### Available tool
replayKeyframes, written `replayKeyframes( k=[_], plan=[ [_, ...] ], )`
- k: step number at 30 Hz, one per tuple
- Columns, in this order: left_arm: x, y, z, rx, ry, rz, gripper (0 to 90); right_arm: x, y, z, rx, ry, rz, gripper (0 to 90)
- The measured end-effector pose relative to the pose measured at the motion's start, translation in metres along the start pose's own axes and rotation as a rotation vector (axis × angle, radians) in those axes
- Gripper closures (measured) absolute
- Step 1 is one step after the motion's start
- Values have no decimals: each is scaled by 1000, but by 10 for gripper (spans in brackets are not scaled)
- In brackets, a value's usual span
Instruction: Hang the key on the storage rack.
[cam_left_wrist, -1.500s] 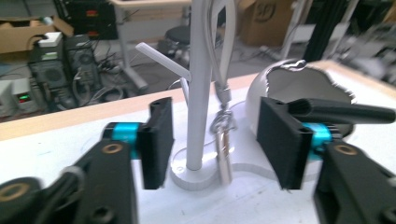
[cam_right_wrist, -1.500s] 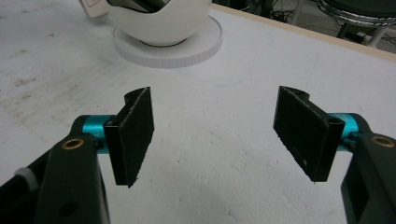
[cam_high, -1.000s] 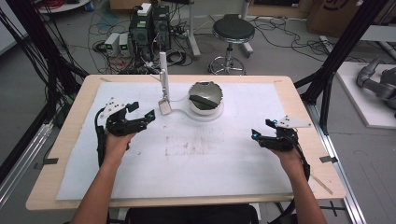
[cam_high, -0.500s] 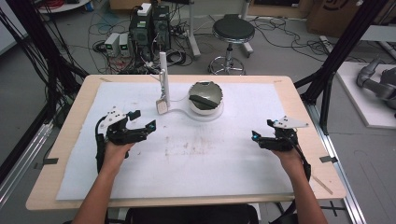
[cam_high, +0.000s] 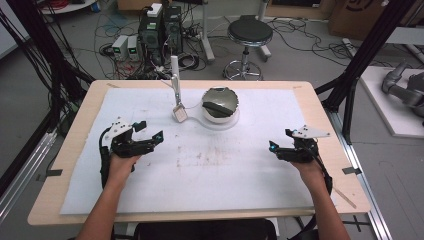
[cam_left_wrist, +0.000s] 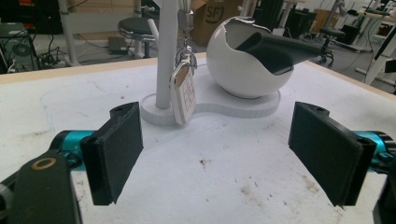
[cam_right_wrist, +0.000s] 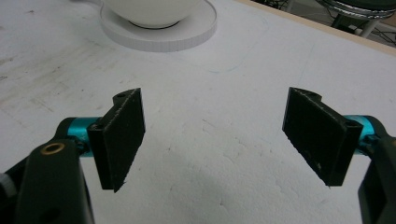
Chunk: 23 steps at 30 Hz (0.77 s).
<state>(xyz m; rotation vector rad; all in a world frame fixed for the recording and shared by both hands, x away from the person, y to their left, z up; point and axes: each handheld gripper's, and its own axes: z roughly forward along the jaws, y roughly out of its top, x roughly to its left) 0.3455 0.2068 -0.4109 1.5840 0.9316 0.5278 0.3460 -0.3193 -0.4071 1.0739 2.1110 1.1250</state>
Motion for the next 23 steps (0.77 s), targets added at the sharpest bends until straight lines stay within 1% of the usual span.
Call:
replayKeyframes(
  k=[7, 11, 16, 23],
  plan=[
    [1, -1, -1, -3, 6, -2, 177, 1, 0, 2, 3, 4, -9, 215],
    [0, -1, -2, -5, 0, 1, 178, 1, 0, 2, 2, 5, -5, 216],
    [0, -1, -3, -11, 3, -2, 177, 2, 1, 3, 0, 5, -4, 215],
    [0, -2, -2, -4, 5, -1, 177, 0, 1, 3, -4, 4, 0, 216]
  ],
)
